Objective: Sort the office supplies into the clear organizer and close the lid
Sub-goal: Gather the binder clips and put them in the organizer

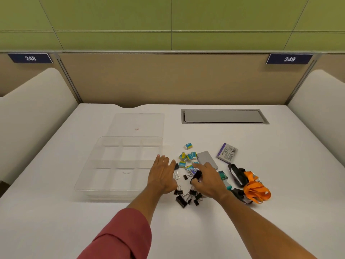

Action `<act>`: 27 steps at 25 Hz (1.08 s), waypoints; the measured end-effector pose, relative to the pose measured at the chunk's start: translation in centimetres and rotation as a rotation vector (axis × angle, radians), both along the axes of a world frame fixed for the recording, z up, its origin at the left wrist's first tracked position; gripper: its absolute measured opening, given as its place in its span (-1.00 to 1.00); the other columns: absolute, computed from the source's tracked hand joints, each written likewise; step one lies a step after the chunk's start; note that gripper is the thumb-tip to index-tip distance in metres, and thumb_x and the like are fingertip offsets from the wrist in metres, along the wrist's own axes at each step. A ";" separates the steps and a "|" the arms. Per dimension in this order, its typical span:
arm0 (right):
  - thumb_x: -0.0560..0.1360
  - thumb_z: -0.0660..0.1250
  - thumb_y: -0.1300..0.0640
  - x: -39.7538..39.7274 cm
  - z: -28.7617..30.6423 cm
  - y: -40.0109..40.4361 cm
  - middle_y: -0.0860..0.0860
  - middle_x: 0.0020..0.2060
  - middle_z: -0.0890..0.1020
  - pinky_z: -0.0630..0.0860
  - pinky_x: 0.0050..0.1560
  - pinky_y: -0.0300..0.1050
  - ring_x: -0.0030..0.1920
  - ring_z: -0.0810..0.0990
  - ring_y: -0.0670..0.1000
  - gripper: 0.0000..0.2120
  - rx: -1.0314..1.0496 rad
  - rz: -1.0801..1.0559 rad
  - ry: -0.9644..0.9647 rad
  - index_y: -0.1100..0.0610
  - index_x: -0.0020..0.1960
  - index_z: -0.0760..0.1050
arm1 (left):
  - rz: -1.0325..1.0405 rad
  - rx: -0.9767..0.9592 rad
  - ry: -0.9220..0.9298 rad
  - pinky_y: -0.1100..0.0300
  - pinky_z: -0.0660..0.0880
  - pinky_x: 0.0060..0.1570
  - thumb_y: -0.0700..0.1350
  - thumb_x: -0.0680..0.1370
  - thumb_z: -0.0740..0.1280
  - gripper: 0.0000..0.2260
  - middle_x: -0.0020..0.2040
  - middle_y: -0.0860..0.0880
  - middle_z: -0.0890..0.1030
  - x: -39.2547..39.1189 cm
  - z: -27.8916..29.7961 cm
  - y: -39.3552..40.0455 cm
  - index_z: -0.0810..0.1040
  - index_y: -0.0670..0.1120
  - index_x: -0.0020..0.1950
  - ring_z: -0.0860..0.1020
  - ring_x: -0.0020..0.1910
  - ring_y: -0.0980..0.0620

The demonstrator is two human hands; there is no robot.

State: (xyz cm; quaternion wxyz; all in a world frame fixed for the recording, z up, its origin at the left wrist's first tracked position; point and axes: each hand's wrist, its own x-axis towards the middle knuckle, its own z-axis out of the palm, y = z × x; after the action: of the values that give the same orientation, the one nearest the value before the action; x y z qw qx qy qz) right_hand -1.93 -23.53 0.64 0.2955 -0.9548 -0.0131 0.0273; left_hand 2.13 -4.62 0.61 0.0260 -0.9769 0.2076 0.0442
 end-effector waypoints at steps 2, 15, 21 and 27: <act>0.42 0.32 0.06 0.0 0.2 -0.6 0.01 -0.01 0.38 0.43 0.02 -0.20 0.00 0.42 -0.06 -0.47 0.029 -0.037 -0.006 0.07 0.39 0.39 | 0.010 0.007 -0.006 -0.05 0.06 0.48 0.01 0.45 0.22 -0.49 0.24 -0.14 0.46 0.8 0.1 -0.9 0.31 -0.09 0.38 0.35 0.30 -0.15; 0.41 0.32 0.20 -0.6 0.0 -2.2 -0.01 -0.07 0.42 0.36 -0.34 -0.42 -0.07 0.45 -0.11 -0.84 0.151 -0.123 0.022 0.08 -0.04 0.41 | 0.217 -0.001 0.206 0.13 0.46 -0.01 -0.20 0.51 0.30 -0.63 0.21 -0.17 0.41 3.5 -3.0 -5.5 0.38 -0.14 0.32 0.37 0.21 -0.13; 0.54 0.19 0.10 -0.3 -0.6 -1.9 0.04 -0.12 0.44 0.49 -0.19 -0.17 -0.09 0.49 0.01 -0.95 0.111 -0.106 0.091 0.05 -0.09 0.34 | 0.252 -0.055 0.245 0.14 0.42 -0.07 -0.17 0.52 0.31 -0.63 0.20 -0.17 0.41 3.0 -3.8 -5.8 0.37 -0.13 0.30 0.39 0.19 -0.14; 0.57 0.16 -0.09 0.1 -0.8 -0.7 0.07 -0.11 0.62 0.59 -0.12 0.03 -0.13 0.58 0.00 -0.69 0.092 -0.137 0.109 0.13 -0.07 0.51 | 0.265 -0.259 0.195 0.11 0.44 -0.02 -0.09 0.49 0.28 -0.64 0.15 -0.16 0.46 2.4 -2.5 -5.7 0.40 -0.13 0.26 0.45 0.12 -0.14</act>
State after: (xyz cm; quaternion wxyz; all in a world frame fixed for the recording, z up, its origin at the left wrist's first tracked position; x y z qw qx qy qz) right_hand -1.82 -24.20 -0.14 0.3407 -0.9360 0.0672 0.0583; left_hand 4.50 -10.29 -1.89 -0.1259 -0.9819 0.0825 0.1145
